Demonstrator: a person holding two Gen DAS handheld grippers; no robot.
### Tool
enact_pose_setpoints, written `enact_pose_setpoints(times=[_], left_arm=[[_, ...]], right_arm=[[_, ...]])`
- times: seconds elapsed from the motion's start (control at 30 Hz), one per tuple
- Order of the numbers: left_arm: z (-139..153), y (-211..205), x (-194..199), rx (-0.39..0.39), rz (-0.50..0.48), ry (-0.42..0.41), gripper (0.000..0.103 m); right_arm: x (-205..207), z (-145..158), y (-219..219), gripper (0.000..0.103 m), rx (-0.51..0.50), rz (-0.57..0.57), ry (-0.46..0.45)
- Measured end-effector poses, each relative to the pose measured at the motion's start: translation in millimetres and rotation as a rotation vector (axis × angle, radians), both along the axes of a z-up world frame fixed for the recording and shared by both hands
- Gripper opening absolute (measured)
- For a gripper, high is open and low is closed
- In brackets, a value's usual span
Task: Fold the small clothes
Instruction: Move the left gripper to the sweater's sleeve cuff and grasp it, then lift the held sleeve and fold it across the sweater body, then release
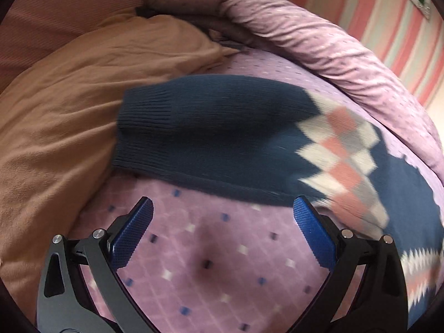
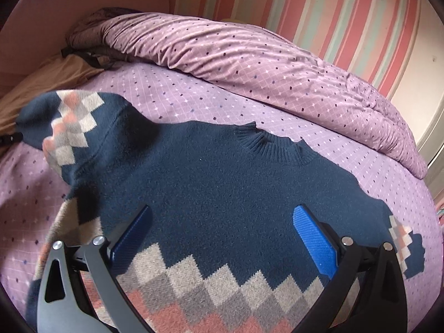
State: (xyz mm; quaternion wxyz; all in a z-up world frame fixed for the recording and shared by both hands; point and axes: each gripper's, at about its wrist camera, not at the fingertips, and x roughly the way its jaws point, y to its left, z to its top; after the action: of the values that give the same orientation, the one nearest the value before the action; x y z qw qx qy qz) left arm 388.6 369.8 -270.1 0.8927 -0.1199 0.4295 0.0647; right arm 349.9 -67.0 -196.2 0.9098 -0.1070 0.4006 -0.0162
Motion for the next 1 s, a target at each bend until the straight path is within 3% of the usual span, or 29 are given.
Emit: enact_pose_setpoints(times=[0.07,0.2,0.33,0.4,0.5,0.67,0.87,1.0], left_arm=[[-7.1,9.1,8.7,0.016,0.031,0.022,0.097],[-19.0,24.9,28.7,0.024,0.068,0.070,0.069],[-27.4,34.3,42.2,0.014,0.116,0.107,0.058],[-25.3,33.4,46.2,0.042,0.129,0.104,0.038],[-21.5,30.3,49.1,0.095,0.120,0.093,0.020],[-13.1,15.9,52.4,0.184,0.100,0.068,0.012],[16.5,-16.3,45.0,0.294,0.033,0.005,0.012],[36.1,-49.3,33.4,0.357,-0.026,-0.044,0.012]], right_arm=[[2.1,-1.1,0.1,0.102,-0.010,0.005,0.002],[2.7,3.1,0.6,0.102,-0.035,0.014,-0.013],[5.2,5.2,1.1,0.102,-0.038,0.008,-0.006],[4.3,7.8,0.9,0.102,-0.035,0.010,-0.007],[2.3,9.9,1.3,0.102,-0.045,0.009,-0.006],[0.7,8.1,-1.5,0.102,-0.045,0.000,0.009],[8.8,-6.2,-11.4,0.102,-0.059,-0.005,0.016],[25.2,-15.1,-31.4,0.102,-0.016,-0.037,0.033]])
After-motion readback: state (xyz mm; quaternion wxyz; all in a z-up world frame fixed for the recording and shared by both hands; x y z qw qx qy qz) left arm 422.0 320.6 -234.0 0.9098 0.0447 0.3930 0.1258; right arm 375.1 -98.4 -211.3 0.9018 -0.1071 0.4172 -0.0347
